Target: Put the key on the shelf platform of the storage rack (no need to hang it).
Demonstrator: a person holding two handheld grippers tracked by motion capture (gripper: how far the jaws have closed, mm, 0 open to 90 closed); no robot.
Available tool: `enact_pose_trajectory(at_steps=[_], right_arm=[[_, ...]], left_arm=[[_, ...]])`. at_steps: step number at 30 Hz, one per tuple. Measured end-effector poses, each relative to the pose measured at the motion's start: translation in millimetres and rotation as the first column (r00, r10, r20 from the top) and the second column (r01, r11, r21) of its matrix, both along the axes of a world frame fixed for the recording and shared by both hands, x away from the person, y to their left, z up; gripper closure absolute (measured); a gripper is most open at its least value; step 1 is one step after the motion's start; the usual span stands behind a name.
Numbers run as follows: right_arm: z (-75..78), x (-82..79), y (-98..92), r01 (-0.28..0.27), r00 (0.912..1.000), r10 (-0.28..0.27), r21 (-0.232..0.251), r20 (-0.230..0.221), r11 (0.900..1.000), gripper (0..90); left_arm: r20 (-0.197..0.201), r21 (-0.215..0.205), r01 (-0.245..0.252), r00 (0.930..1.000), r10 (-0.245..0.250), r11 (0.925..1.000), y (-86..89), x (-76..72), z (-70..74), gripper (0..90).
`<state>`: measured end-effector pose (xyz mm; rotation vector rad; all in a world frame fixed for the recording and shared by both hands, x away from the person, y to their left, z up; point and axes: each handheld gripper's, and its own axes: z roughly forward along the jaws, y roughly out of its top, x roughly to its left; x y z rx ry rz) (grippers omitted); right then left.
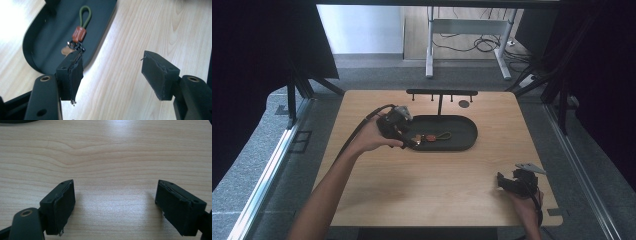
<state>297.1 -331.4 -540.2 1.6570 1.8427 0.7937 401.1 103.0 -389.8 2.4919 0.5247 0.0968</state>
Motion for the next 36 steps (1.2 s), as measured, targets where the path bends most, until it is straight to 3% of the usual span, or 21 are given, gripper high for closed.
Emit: enact_pose_trajectory(at_steps=[12,17,22,29,36], right_arm=[[0.1,-0.2,0.1,0.003,1.0,-0.003,0.002,-0.002,1.0,16.5],[0.0,-0.1,-0.2,0.002,1.0,-0.002,-0.001,0.0,1.0,16.4],[-0.1,0.0,-0.2,0.002,1.0,-0.002,-0.002,0.0,1.0,16.4],[0.0,0.0,-0.1,0.003,1.0,-0.003,-0.001,0.001,1.0,16.4],[-0.2,-0.1,0.2,0.004,1.0,-0.004,-0.001,0.004,1.0,16.3]], left_arm=[[-0.035,-0.02,-0.049,0.9982,0.048,0.9986,39.0,-37.7,-43.6,34.0],[-0.037,0.01,-0.084,0.9958,0.084,0.9964,52.8,-54.0,-65.5,34.1],[-0.051,-0.001,-0.119,0.9916,0.119,0.9929,60.2,-65.1,-82.1,34.1],[-0.058,-0.012,-0.132,0.9897,0.131,0.9912,64.5,-71.7,-92.6,34.1],[-0.036,-0.014,-0.146,0.9887,0.146,0.9892,63.1,-75.4,-95.2,34.0]])
